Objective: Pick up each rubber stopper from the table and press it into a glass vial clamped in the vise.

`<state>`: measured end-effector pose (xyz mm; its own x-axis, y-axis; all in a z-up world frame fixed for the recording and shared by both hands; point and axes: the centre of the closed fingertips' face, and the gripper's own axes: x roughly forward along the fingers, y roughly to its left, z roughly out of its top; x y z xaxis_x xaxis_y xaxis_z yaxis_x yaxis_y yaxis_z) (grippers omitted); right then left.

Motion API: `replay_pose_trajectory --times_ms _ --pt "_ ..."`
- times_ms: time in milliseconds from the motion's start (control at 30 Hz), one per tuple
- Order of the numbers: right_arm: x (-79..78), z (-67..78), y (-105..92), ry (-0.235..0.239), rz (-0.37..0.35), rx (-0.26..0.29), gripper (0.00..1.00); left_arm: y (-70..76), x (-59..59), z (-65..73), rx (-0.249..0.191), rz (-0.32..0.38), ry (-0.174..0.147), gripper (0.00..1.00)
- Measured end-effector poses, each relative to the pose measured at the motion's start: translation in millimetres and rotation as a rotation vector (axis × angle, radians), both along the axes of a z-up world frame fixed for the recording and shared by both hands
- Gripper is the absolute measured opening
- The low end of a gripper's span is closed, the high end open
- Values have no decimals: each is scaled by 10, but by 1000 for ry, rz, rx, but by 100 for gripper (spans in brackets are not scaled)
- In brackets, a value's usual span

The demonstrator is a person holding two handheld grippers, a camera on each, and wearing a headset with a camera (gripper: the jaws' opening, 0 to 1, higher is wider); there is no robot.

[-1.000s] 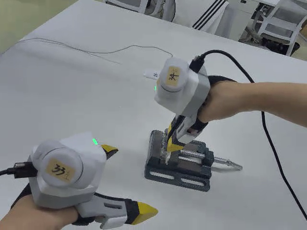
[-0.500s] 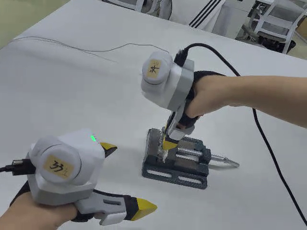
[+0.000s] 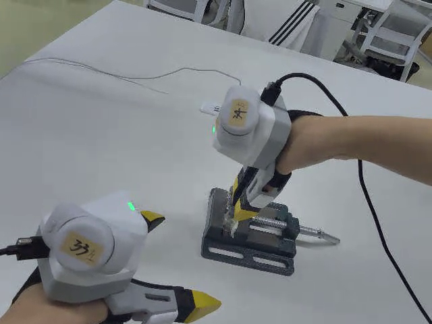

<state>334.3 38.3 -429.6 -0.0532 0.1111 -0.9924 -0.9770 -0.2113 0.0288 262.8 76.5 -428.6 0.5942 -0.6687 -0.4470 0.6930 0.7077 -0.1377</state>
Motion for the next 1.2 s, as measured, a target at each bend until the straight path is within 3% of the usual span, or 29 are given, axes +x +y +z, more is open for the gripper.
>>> replay_pose_trajectory --times_ms 133,333,467,567,700,1200 --pt "39 74 33 -8 -3 40 20 18 13 -3 0 8 1 86" --pt "110 211 56 24 -26 123 18 60 19 -8 3 17 2 86" --pt "2 249 155 120 -12 245 10 82 29 -1 3 25 -1 85" --pt "24 216 111 107 -4 241 7 92 33 -3 1 30 -1 85" --pt "32 143 9 97 24 192 4 93 38 -12 1 32 0 85" --pt "-3 62 23 110 13 188 0 66 3 -84 -6 36 19 85"
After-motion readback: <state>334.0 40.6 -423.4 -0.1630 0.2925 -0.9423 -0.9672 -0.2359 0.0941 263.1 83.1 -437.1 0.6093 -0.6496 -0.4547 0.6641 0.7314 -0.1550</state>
